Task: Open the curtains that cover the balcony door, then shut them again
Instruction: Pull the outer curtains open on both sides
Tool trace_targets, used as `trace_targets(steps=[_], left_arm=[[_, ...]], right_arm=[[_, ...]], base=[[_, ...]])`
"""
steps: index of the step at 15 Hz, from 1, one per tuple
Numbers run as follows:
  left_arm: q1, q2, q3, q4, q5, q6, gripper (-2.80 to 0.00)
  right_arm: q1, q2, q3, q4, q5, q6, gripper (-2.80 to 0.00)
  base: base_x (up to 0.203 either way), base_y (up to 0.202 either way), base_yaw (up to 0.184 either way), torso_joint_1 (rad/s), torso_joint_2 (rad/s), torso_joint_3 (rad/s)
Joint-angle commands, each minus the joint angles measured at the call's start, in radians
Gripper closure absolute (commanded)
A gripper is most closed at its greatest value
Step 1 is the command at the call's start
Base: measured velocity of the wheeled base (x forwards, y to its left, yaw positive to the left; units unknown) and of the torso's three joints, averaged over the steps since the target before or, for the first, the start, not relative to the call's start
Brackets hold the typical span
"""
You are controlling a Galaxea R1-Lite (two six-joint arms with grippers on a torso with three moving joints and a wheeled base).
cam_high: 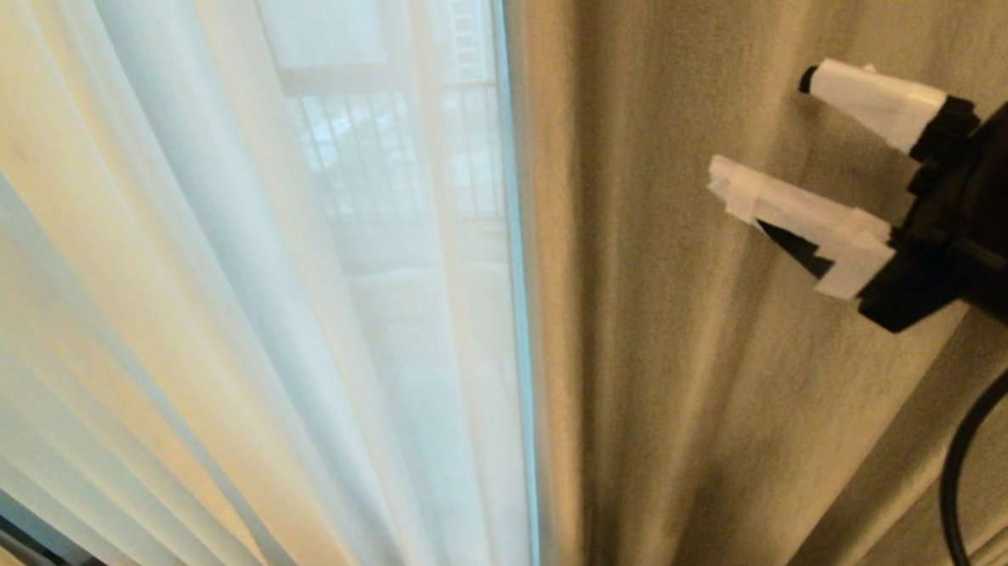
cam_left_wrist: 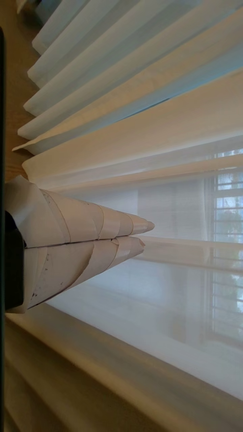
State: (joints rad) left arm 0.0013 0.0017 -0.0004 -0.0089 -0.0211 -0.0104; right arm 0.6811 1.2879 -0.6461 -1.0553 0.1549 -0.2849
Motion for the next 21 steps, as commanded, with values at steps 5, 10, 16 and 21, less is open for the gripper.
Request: trace_targets(steps=[5,10,16,21], left_arm=[[0.000,0.000,-0.001,0.000,0.000,-0.002,0.00],[0.000,0.000,0.000,0.000,0.001,0.000,0.00],[0.000,0.000,0.000,0.000,0.000,0.000,0.00],[0.000,0.000,0.000,0.000,0.000,0.000,0.00]], right_arm=[[-0.001,-0.195,0.180,-0.006,0.001,-0.002,0.00],[-0.035,-0.384,0.274,0.111,0.000,0.021,0.00],[-0.371,-0.505,0.304,0.308,0.009,0.118,0.00],[-0.645,-0.610,0.381,0.442,0.008,0.235,0.00]], base=[[0.000,0.000,0.000,0.000,0.00,0.000],[0.000,0.000,0.000,0.000,0.00,0.000],[0.000,0.000,0.000,0.000,0.00,0.000],[0.000,0.000,0.000,0.000,0.00,0.000]])
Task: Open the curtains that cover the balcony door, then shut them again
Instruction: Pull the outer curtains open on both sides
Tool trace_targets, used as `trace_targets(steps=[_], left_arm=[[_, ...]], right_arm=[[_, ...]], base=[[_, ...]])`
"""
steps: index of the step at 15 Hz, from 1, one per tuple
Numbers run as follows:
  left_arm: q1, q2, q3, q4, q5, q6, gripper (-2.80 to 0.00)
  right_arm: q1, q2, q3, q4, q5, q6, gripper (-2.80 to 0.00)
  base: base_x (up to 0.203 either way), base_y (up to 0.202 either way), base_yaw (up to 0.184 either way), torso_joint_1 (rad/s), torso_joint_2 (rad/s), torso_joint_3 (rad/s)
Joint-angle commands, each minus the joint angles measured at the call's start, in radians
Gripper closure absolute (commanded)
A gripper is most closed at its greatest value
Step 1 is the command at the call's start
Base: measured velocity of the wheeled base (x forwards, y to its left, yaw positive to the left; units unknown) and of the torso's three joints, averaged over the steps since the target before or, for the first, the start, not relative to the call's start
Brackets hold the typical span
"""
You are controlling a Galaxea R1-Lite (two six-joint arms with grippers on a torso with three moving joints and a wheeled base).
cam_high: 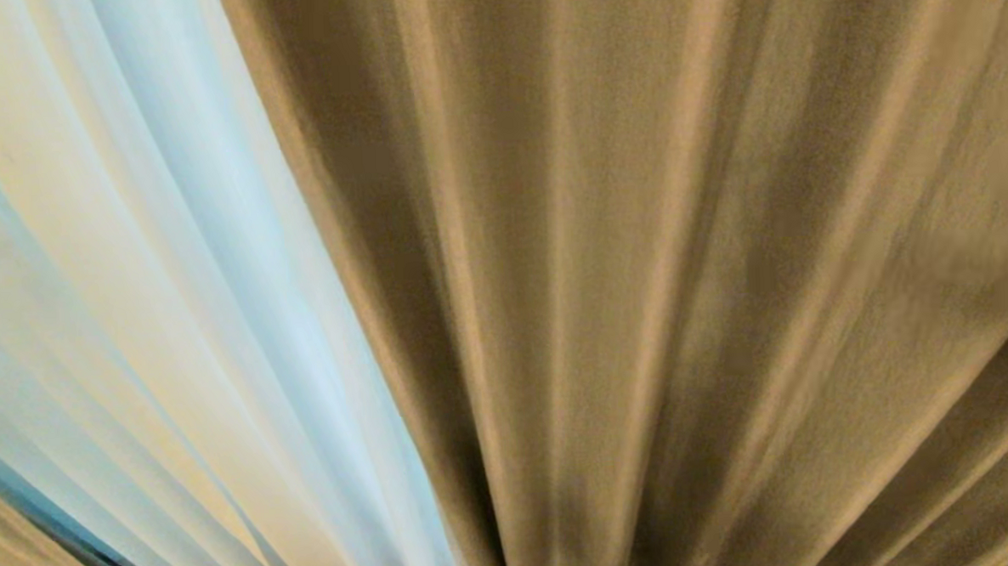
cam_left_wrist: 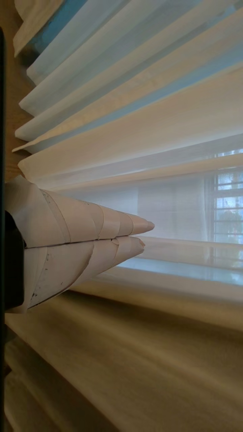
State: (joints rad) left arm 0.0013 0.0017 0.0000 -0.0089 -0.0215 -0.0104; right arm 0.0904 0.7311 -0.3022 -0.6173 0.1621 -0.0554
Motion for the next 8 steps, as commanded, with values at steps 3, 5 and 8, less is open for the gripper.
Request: trace_targets(steps=[3,5,8], left_arm=[[0.000,0.000,0.000,0.000,0.000,0.000,0.00],[0.000,0.000,0.000,0.000,0.001,0.000,0.00],[0.000,0.000,0.000,0.000,0.000,-0.002,0.00]], right_arm=[[-0.070,-0.164,0.181,0.015,-0.002,0.011,0.00],[-0.093,-0.243,0.290,0.021,-0.003,0.010,0.00],[-0.109,-0.346,0.302,0.198,-0.016,0.004,0.00]], base=[[0.000,0.000,0.000,0.000,0.00,0.000],[0.000,0.000,0.000,0.000,0.00,0.000],[0.000,0.000,0.000,0.000,0.00,0.000]])
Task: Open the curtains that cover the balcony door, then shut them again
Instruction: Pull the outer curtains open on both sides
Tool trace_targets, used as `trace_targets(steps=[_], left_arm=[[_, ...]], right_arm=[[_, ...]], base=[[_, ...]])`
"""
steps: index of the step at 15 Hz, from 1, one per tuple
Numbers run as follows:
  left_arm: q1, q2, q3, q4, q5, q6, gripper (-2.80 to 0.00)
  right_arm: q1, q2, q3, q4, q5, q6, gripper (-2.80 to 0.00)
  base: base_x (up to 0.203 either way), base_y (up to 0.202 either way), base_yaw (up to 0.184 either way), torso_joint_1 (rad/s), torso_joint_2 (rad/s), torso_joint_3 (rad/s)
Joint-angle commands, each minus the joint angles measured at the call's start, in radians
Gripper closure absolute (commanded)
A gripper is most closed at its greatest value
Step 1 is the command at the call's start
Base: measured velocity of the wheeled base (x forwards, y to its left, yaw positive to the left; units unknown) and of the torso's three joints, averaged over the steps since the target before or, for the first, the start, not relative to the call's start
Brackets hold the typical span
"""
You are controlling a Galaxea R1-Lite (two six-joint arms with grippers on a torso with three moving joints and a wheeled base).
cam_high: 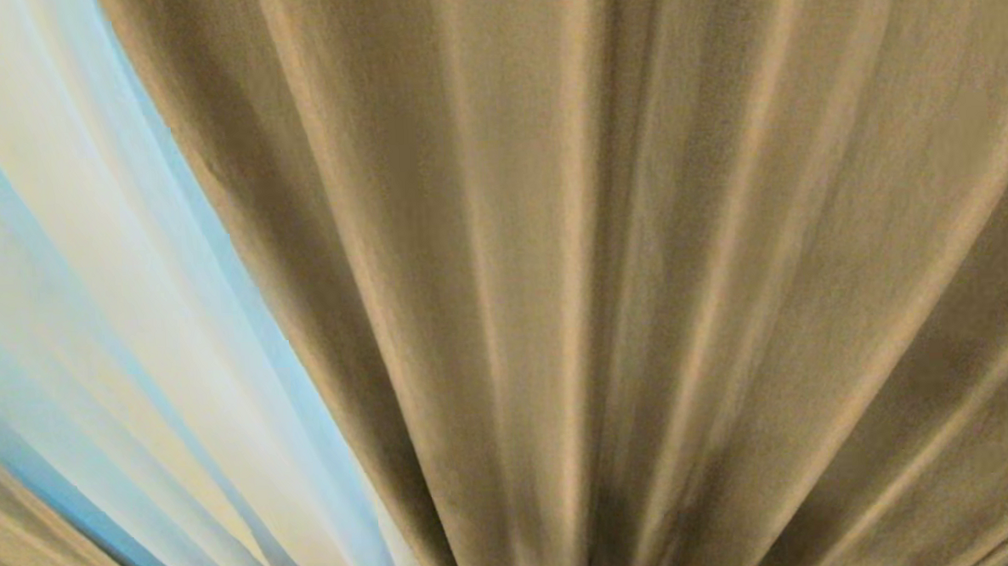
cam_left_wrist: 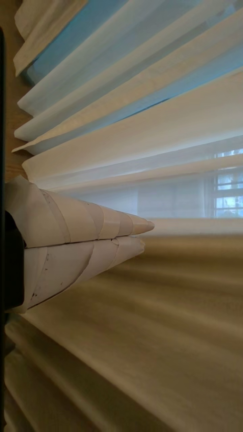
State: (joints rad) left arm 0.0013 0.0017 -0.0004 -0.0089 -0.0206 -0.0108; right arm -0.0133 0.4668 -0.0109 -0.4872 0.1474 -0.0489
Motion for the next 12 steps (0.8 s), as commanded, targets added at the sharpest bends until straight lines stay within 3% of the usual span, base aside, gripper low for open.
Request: trace_targets(steps=[1,3,6,12], left_arm=[[0.000,0.000,-0.001,0.000,-0.001,0.000,0.00],[0.000,0.000,0.000,0.000,-0.001,0.000,0.00],[0.000,0.000,0.000,0.000,-0.001,0.000,0.00],[0.000,0.000,0.000,0.000,-0.001,0.000,0.00]], right_arm=[[-0.006,-0.109,0.011,0.157,-0.022,-0.004,0.00],[-0.008,-0.128,0.011,0.281,-0.084,-0.004,0.00],[-0.007,-0.185,0.011,0.431,-0.109,-0.004,0.00],[0.003,-0.363,0.011,0.487,-0.109,-0.004,0.00]], base=[[0.000,0.000,0.000,0.000,0.00,0.000],[0.000,0.000,0.000,0.000,0.00,0.000],[0.000,0.000,0.000,0.000,0.00,0.000],[0.000,0.000,0.000,0.000,0.00,0.000]])
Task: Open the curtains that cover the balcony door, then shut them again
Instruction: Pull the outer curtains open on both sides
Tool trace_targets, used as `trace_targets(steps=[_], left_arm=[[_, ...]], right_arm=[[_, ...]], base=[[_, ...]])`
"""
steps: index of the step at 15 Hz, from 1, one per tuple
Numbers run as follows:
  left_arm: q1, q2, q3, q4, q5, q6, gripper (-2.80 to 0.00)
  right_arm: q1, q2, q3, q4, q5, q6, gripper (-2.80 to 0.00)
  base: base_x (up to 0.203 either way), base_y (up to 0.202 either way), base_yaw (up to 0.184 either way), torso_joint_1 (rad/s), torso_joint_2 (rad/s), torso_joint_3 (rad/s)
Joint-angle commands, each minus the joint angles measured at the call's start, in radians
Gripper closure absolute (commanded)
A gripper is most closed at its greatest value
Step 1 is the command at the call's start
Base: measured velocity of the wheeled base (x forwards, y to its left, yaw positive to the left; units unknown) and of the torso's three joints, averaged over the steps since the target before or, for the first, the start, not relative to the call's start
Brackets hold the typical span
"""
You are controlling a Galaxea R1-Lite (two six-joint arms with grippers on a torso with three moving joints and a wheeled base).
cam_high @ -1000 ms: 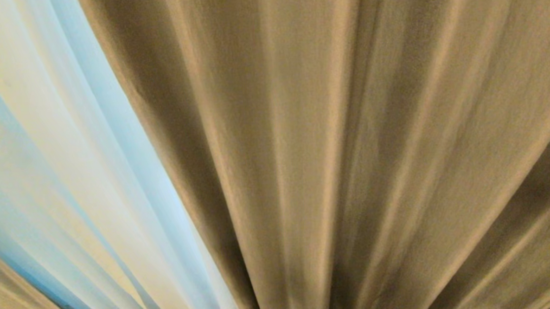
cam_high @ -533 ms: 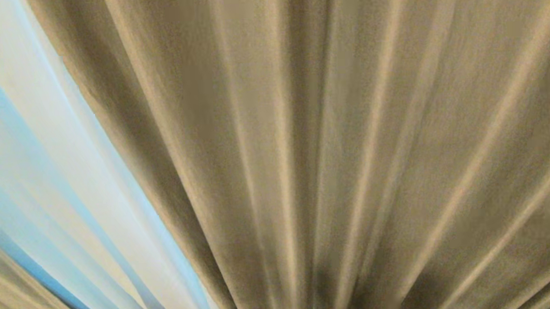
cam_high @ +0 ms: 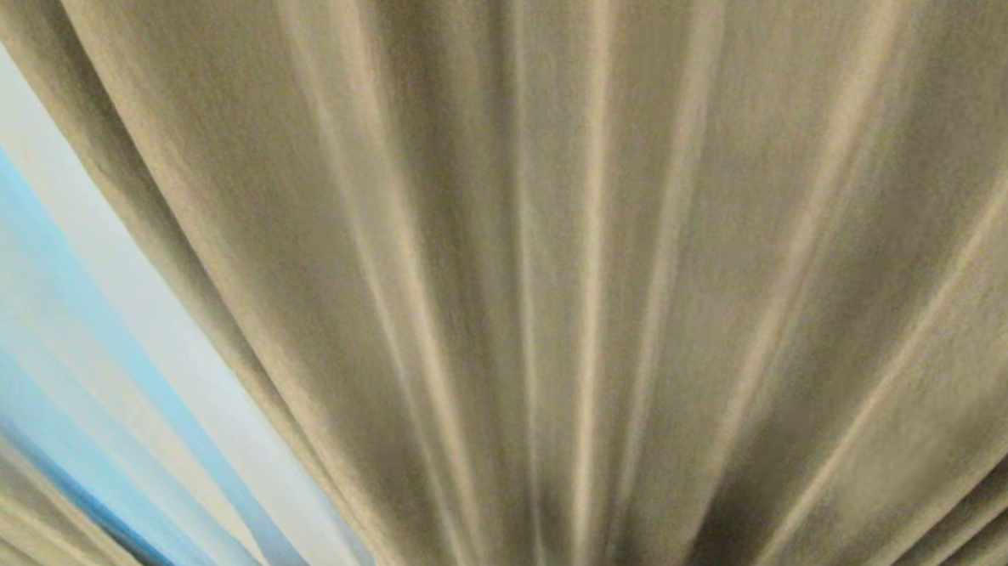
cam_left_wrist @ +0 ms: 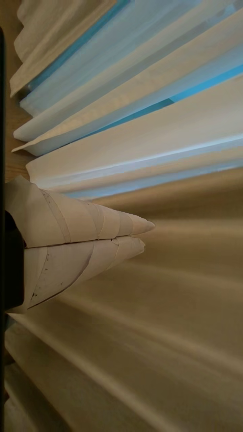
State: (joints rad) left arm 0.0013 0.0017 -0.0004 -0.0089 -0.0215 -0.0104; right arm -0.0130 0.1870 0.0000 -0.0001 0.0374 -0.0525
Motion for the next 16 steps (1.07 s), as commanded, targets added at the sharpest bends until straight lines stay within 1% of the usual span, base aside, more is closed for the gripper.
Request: trace_targets(steps=[1,2,4,6,16], left_arm=[[0.000,0.000,0.000,0.000,0.000,-0.002,0.00],[0.000,0.000,0.000,0.000,0.000,-0.002,0.00],[0.000,0.000,0.000,0.000,0.002,-0.002,0.00],[0.000,0.000,0.000,0.000,0.000,-0.002,0.00],[0.000,0.000,0.000,0.000,0.000,-0.002,0.00]], right_arm=[[0.005,-0.138,0.000,0.000,0.001,-0.001,0.00],[0.009,-0.178,0.000,0.003,0.000,-0.008,0.00],[0.011,-0.187,0.000,0.005,-0.002,-0.031,0.00],[0.011,-0.187,0.000,0.005,-0.001,-0.079,0.00],[0.011,-0.187,0.000,0.005,0.007,-0.073,0.00]], base=[[0.000,0.000,0.000,0.000,0.00,0.000],[0.000,0.000,0.000,0.000,0.00,0.000],[0.000,0.000,0.000,0.000,0.00,0.000],[0.000,0.000,0.000,0.000,0.00,0.000],[0.000,0.000,0.000,0.000,0.00,0.000]])
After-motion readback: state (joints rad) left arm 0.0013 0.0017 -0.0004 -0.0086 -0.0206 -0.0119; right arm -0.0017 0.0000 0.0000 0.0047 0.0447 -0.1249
